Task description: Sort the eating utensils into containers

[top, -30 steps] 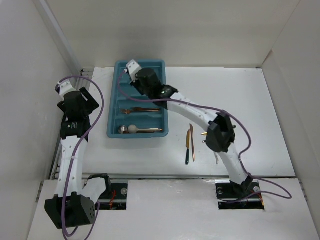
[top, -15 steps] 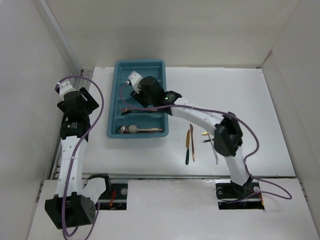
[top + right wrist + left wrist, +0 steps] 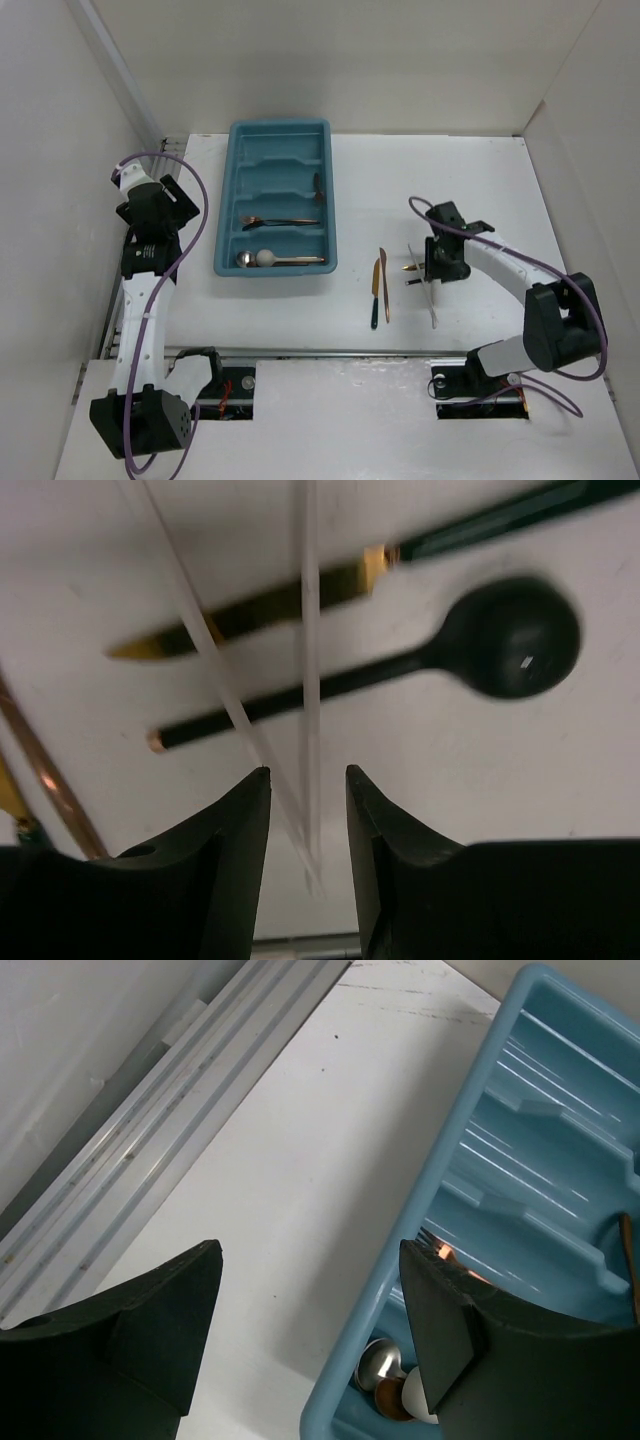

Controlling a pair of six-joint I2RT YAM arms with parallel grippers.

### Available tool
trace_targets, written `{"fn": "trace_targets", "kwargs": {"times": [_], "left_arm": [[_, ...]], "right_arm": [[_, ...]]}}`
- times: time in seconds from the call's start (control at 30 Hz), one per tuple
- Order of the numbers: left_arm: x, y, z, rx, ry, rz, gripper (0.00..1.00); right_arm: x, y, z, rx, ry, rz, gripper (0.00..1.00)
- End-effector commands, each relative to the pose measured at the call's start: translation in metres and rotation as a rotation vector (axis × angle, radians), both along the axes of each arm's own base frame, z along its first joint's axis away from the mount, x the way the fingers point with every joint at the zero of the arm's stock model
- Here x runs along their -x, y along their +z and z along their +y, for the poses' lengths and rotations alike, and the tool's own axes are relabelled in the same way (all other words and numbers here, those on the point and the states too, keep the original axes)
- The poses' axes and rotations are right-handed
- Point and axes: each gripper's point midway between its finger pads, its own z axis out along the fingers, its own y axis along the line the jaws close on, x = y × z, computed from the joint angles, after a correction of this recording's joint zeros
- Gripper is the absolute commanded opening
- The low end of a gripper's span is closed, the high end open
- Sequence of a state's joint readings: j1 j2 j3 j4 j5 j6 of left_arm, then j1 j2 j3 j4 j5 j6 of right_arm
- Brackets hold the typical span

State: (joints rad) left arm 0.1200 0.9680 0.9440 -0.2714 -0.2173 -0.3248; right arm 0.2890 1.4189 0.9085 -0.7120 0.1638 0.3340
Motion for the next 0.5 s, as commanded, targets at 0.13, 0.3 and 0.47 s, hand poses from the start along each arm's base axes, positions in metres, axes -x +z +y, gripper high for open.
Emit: {"fn": "trace_targets", "kwargs": {"times": [0.13, 0.3, 0.47], "left_arm": [[-0.002, 0.011, 0.0, 0.011, 0.001, -0.059, 0.69], [-0.001, 0.007, -0.001, 0.013, 0.001, -0.05, 0.69], [0.0, 0.01, -0.001, 0.011, 0.001, -0.059, 0.69]], "right_arm": [[0.033, -0.014, 0.009, -0.073, -0.075, 0.062, 0.42], [0.023, -0.007, 0.004, -0.037, -0.079, 0.035, 0.48], [0.023, -0.021, -0.011, 0.032, -0.114, 0.079, 0.38]]}}
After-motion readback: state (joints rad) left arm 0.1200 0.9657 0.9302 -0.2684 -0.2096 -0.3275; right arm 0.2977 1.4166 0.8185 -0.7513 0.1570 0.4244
